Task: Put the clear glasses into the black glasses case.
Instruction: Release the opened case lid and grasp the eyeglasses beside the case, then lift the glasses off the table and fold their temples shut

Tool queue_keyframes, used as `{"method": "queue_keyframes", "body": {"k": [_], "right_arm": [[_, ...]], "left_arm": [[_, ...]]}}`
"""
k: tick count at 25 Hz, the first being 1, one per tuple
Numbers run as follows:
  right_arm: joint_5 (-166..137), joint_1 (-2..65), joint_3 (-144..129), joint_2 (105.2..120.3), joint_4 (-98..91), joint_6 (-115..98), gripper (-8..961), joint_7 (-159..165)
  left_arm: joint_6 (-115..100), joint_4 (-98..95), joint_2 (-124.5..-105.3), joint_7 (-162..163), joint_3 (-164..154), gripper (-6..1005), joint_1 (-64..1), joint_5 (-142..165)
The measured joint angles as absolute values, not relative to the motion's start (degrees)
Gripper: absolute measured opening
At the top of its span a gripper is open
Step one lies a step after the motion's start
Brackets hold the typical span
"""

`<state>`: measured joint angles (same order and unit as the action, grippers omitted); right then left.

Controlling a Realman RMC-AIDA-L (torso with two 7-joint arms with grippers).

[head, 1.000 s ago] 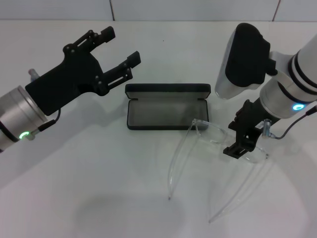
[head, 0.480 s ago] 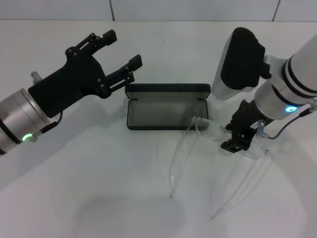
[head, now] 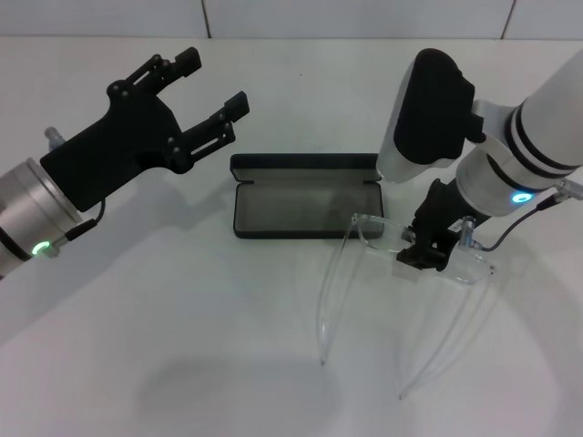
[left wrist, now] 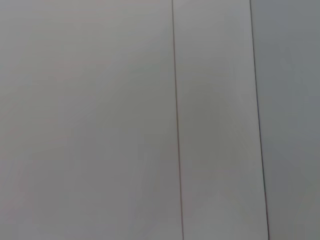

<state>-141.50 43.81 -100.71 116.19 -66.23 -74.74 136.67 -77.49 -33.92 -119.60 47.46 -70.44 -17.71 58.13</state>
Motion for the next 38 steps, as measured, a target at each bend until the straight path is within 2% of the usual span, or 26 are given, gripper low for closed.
{"method": "queue_keyframes", "body": {"k": [11, 16, 25, 31, 35, 38], "right_arm": [[-142.05, 44.47, -100.7, 116.14, -66.44, -76.28, 120, 136.67], [-141.98, 43.32, -97.24, 115.81, -69.9, -79.46, 120, 136.03], [-129.13, 36.17, -76.03, 115.64, -75.72, -89.51, 120, 122.86], [-118.0, 36.54, -63.4, 115.15, -63.16, -92.06, 120, 109.58], [-114.0, 41.11, -57.3, 113.51, -48.71, -95.24, 120, 102.22], [-112.85, 43.27, -55.68, 112.82, -43.08, -97.14, 120, 99.67]], "left_arm": [[-77.13, -32.97, -119.71, 46.25, -70.39, 791, -17.93, 58.1], [-77.1, -32.96, -119.54, 49.84, -70.4, 791, -17.98, 57.71], [-81.44, -33.34, -119.26, 53.99, -70.59, 790, -17.6, 58.41], [-93.74, -33.44, -118.25, 54.14, -70.72, 789, -18.85, 61.35], [-98.91, -33.05, -117.91, 55.02, -70.9, 789, -21.03, 62.47], [-99.64, -32.96, -118.53, 55.68, -70.97, 789, -23.0, 64.32]]}}
